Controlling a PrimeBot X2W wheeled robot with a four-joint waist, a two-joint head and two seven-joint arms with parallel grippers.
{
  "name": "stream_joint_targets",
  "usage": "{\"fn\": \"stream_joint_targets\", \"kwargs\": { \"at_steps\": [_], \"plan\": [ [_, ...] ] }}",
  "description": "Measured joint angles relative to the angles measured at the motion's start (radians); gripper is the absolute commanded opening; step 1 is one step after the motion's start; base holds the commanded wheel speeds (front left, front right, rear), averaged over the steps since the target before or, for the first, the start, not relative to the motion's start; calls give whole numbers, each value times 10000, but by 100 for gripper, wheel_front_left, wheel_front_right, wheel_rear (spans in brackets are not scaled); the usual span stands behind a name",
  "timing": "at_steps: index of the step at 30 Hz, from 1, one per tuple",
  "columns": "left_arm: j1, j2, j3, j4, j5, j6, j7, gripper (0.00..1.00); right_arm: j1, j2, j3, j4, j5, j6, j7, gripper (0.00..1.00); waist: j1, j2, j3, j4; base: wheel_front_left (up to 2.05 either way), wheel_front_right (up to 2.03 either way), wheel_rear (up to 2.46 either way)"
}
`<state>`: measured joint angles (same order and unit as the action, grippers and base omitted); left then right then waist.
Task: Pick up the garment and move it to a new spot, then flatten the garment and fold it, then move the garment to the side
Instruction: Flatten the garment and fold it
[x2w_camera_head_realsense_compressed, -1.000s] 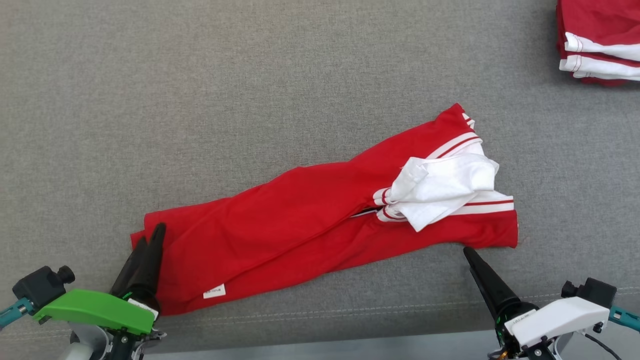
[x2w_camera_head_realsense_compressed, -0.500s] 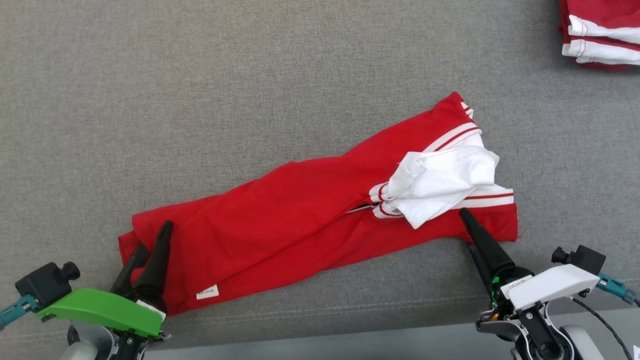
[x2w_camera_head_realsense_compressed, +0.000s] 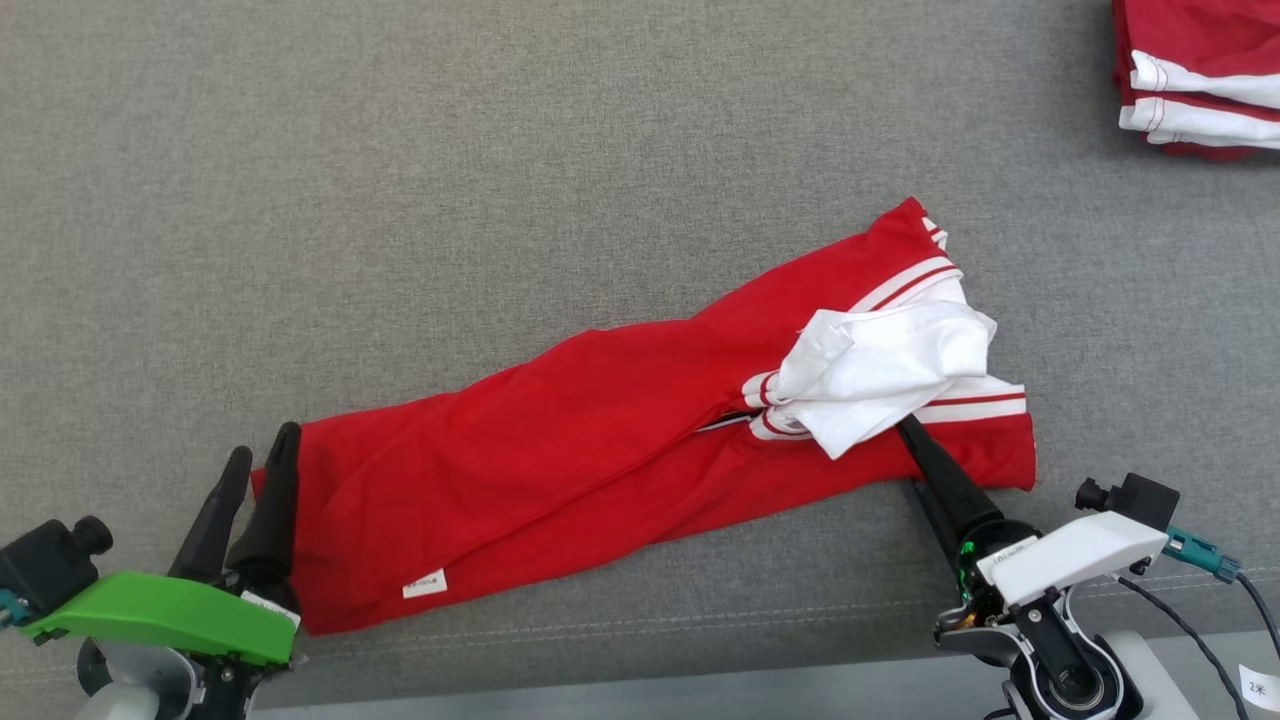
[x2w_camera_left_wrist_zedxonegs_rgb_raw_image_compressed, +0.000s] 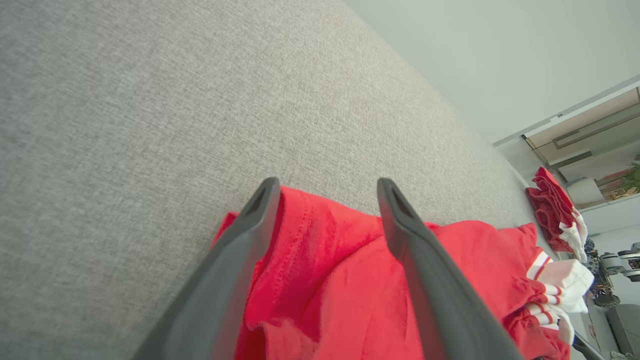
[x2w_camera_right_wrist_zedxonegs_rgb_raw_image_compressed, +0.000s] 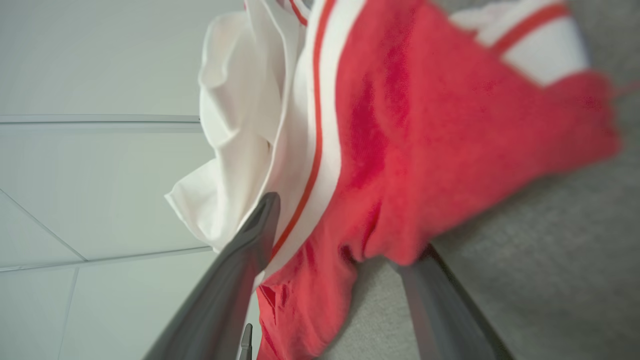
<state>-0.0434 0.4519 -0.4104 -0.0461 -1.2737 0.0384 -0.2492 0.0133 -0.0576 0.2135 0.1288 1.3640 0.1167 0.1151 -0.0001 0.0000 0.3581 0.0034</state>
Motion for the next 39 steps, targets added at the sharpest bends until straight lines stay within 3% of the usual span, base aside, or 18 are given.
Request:
{"fn": "stream_joint_targets", "kwargs": {
  "at_steps": [5,17,39],
  "plan": [
    [33,2,226,-257,639,161,-25,100,-93,2,86,125,8,79,0,100,0,0,-8,6,0,0,0],
    [428,142,-320,-604,2497,500,-27,100,-380,4,518,226,351,146,136,100,0,0,22,-233,0,0,0],
    [893,-186,67,-686,2930,688,-27,100,-336,-75,819,-915,1448,123,487,100,0,0,-26,-706,0,0,0]
  ]
}}
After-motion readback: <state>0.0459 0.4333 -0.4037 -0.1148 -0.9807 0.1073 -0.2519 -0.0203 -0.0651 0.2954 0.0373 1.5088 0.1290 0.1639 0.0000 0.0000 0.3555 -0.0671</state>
